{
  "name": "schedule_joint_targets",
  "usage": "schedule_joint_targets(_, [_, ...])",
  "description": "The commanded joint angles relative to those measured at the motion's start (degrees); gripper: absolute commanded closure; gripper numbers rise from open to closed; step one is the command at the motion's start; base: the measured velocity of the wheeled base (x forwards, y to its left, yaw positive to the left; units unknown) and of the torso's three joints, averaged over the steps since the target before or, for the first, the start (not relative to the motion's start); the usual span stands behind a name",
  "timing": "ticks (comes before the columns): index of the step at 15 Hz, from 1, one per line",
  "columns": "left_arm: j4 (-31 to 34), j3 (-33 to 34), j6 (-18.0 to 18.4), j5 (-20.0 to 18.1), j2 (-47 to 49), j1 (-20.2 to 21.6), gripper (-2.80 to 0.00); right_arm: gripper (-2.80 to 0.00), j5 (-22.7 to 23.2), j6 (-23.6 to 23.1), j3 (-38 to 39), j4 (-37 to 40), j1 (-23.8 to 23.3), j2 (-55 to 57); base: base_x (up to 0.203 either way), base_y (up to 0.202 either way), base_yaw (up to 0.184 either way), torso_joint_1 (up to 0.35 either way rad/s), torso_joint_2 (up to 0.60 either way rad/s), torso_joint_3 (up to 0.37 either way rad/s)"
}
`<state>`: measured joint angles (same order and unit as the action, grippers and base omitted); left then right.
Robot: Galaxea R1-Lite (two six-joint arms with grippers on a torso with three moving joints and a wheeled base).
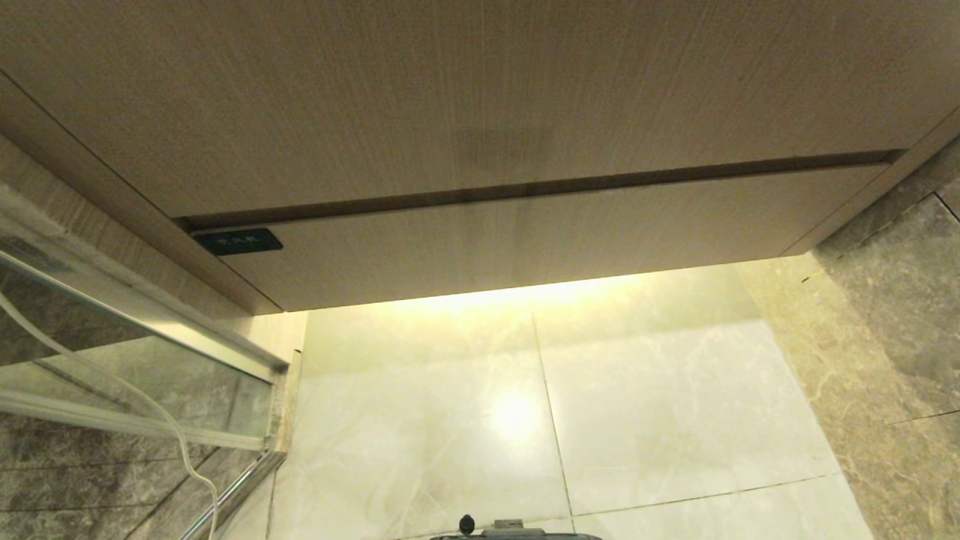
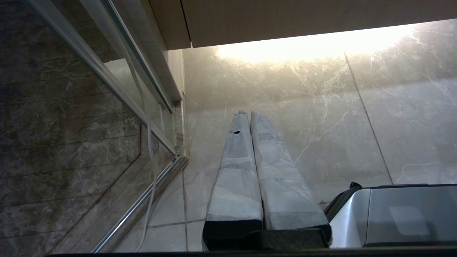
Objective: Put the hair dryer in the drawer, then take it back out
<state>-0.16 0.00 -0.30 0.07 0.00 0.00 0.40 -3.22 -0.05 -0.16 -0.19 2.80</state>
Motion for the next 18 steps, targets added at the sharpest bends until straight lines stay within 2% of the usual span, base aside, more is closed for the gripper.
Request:
schedule_joint_targets(1, [0.0, 0.0, 0.0, 0.0, 0.1, 0.0, 0.00, 0.00, 0.0, 0.0, 0.0, 0.2, 0.3, -2.9, 0.000, 0.000, 0.000, 0.000, 0.00, 0.000])
schedule_joint_targets(18, [0.0, 0.0, 0.0, 0.0, 0.1, 0.0, 0.00, 0.00, -0.1, 0.8, 0.0, 0.2, 0.2, -2.9, 0.000, 0.000, 0.000, 0.000, 0.00, 0.000])
